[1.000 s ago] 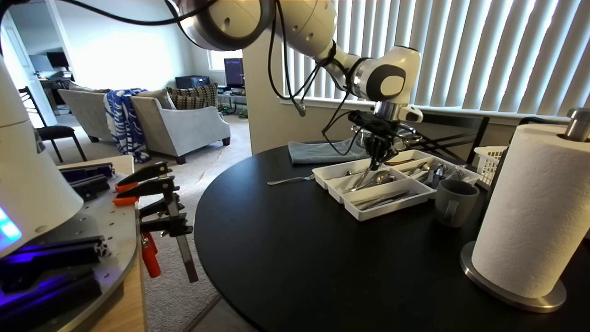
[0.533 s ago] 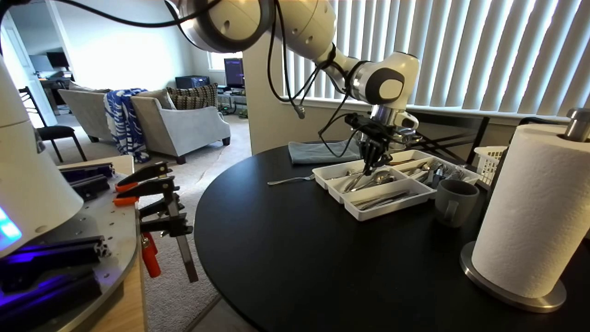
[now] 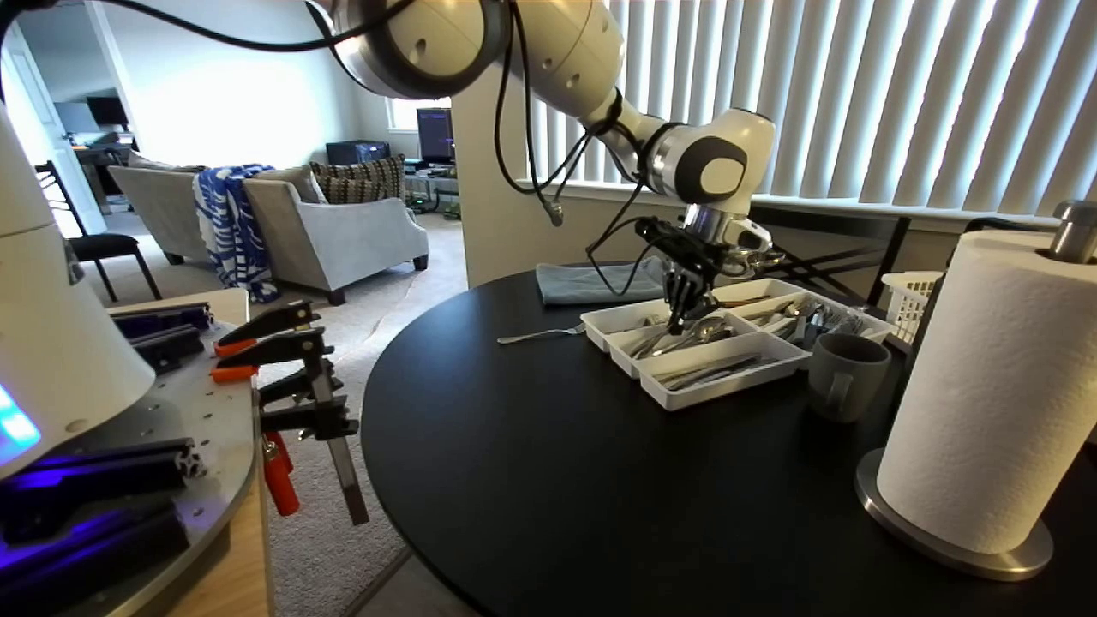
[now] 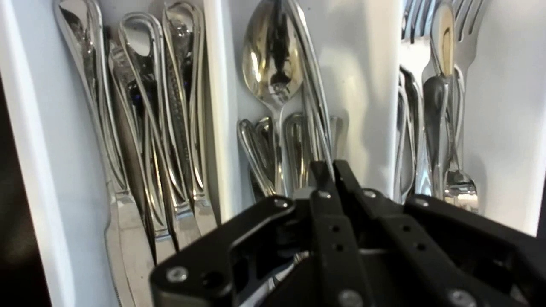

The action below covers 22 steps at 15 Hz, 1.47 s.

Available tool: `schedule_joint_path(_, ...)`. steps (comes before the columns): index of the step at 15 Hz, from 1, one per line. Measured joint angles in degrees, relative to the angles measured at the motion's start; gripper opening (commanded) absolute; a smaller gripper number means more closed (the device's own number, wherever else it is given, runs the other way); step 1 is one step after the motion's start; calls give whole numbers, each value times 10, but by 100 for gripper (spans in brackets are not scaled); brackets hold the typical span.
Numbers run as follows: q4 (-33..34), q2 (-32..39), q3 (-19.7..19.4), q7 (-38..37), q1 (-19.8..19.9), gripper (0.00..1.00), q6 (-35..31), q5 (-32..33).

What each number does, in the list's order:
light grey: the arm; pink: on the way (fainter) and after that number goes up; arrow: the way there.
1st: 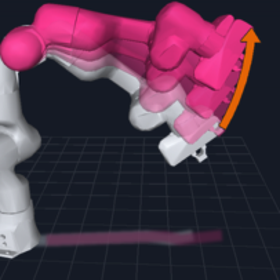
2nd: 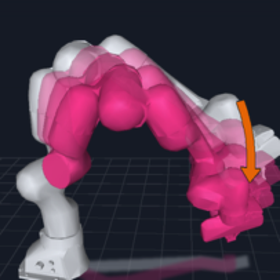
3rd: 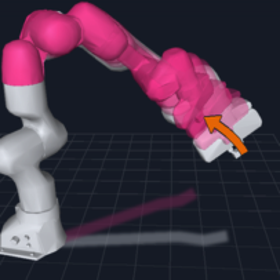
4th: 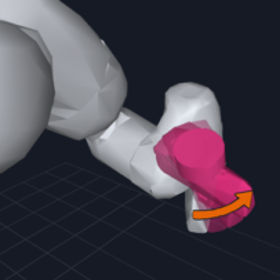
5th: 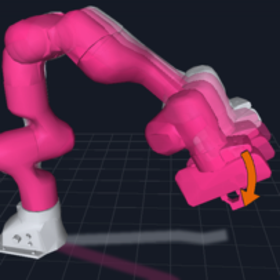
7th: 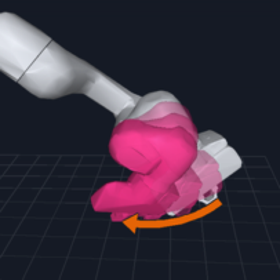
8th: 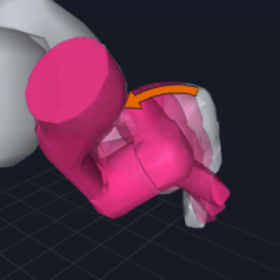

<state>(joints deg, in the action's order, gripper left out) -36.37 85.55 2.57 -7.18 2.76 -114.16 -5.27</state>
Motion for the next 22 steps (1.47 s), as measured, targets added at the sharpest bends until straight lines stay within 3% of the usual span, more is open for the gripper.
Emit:
schedule_joint_path(1,0,0,-1,-8,-1,32,0,0)
schedule_joint_path(3,0,0,-6,-25,-7,39,0,0)
schedule_joint_path(13,-2,0,-17,-47,-18,100,0,0)
schedule_joint_path(16,-8,0,-21,-47,-18,100,-1,1)
schedule_joint_path(17,-10,0,-23,-47,-18,75,-2,2)
schedule_joint_path(19,-16,0,-30,-47,-19,73,-8,4)
schedule_joint_path(22,-17,-1,-38,-47,-22,54,-10,10)
